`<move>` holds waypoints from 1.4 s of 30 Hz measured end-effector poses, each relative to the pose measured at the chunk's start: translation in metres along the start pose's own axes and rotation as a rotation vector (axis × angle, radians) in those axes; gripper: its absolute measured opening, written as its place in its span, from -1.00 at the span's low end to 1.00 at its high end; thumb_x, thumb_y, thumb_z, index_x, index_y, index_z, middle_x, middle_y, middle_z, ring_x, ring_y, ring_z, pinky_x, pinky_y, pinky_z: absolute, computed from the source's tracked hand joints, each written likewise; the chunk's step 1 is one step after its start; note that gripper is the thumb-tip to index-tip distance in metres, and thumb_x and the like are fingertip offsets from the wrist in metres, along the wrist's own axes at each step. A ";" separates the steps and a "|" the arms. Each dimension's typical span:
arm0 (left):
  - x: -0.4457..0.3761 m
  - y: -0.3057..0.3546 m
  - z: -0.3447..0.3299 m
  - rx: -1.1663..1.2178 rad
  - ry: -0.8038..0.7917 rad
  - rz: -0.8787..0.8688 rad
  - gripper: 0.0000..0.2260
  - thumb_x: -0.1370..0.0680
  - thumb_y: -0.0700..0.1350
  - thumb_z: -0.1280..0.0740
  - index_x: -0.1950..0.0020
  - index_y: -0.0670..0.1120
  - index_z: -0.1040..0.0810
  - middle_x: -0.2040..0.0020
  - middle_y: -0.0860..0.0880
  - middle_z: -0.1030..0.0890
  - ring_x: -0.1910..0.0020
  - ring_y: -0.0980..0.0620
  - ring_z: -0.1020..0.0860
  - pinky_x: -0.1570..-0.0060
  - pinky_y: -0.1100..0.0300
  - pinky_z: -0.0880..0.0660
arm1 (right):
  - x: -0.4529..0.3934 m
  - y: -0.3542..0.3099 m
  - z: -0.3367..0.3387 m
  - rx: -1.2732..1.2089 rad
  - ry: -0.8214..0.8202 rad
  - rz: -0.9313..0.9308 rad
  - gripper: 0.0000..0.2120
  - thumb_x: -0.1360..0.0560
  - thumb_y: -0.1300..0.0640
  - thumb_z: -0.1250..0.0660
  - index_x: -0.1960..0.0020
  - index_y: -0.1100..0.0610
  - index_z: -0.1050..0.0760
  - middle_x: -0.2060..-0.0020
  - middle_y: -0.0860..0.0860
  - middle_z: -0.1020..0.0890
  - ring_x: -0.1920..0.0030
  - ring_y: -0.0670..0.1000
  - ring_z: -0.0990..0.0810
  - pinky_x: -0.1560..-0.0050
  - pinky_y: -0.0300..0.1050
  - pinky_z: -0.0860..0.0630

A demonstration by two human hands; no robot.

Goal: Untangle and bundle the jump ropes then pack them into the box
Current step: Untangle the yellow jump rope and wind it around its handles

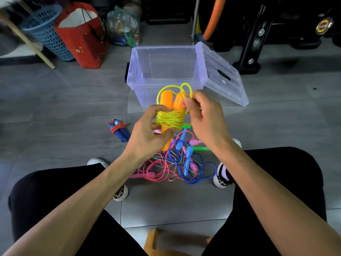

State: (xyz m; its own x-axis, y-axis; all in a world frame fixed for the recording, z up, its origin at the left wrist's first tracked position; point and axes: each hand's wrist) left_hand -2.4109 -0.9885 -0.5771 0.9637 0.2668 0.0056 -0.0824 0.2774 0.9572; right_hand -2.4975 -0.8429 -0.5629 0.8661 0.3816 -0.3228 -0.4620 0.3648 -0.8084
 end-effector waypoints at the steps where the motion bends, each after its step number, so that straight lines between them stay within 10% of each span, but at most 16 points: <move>1: 0.000 0.003 0.002 0.053 -0.018 0.016 -0.75 -0.46 -0.13 -0.37 -0.10 0.07 -0.49 0.10 0.06 -0.64 0.17 -0.09 -0.65 0.18 0.09 -0.57 | -0.001 0.000 0.001 -0.005 -0.005 0.014 -0.72 -0.62 0.12 -0.21 0.15 0.30 -0.46 0.26 0.11 -0.64 0.24 0.11 -0.56 0.18 0.01 -0.44; 5: -0.003 0.010 0.011 0.056 0.014 0.034 -0.86 -0.56 0.02 -0.26 -0.04 0.03 -0.57 0.10 -0.07 -0.61 0.09 -0.21 -0.61 0.10 -0.28 -0.57 | 0.001 -0.003 -0.003 -0.022 -0.022 0.069 -0.79 -0.60 0.17 -0.24 0.10 0.28 -0.54 0.23 0.11 -0.63 0.22 0.03 -0.56 0.18 -0.20 -0.45; 12: -0.013 0.014 0.026 -0.085 -0.275 0.112 -0.85 -0.57 -0.24 -0.35 -0.07 -0.01 -0.59 0.40 0.21 -0.50 0.30 0.12 -0.60 0.08 -0.08 -0.64 | 0.003 -0.003 -0.003 0.003 -0.037 0.069 -0.80 -0.59 0.16 -0.26 0.10 0.25 -0.57 0.26 0.09 -0.61 0.27 0.01 -0.52 0.23 -0.19 -0.40; 16: -0.021 0.004 0.030 -0.316 -0.300 0.140 -0.95 -0.48 0.03 -0.35 0.09 0.17 -0.53 0.12 -0.03 -0.63 0.05 -0.09 -0.64 0.00 -0.15 -0.59 | 0.004 0.002 -0.011 0.119 -0.122 0.131 -0.81 -0.58 0.15 -0.26 0.01 0.25 -0.60 0.26 0.00 -0.50 0.28 -0.03 -0.44 0.25 -0.16 -0.31; 24: -0.014 -0.002 0.017 -0.808 -0.423 -0.057 -0.91 -0.64 -0.10 -0.19 -0.05 -0.09 -0.31 0.31 -0.03 -0.42 0.26 -0.11 -0.40 0.25 0.10 -0.25 | 0.009 0.000 -0.017 0.192 -0.221 0.171 -0.79 -0.56 0.15 -0.24 -0.02 0.24 -0.60 0.24 0.13 -0.55 0.23 0.14 -0.52 0.25 -0.01 -0.45; 42: -0.004 -0.021 0.009 -1.020 0.008 -0.489 -0.77 -0.46 -0.24 -0.18 -0.09 -0.17 -0.26 0.51 -0.15 -0.51 0.67 -0.21 -0.39 0.56 0.30 -0.09 | 0.011 -0.008 -0.008 0.557 -0.265 0.309 -0.71 -0.49 0.31 -0.32 -0.20 0.15 -0.56 0.14 0.12 -0.42 0.10 0.17 -0.48 0.35 -0.04 -0.43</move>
State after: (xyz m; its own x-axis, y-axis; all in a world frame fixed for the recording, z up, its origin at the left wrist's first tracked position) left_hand -2.4111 -1.0036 -0.5949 0.9480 -0.0716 -0.3100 0.1304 0.9762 0.1733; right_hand -2.4831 -0.8490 -0.5639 0.6359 0.7073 -0.3089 -0.7707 0.5610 -0.3021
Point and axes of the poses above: each hand's wrist, its own x-axis away from the middle knuckle, its own z-axis out of the back of the hand, y = z × x
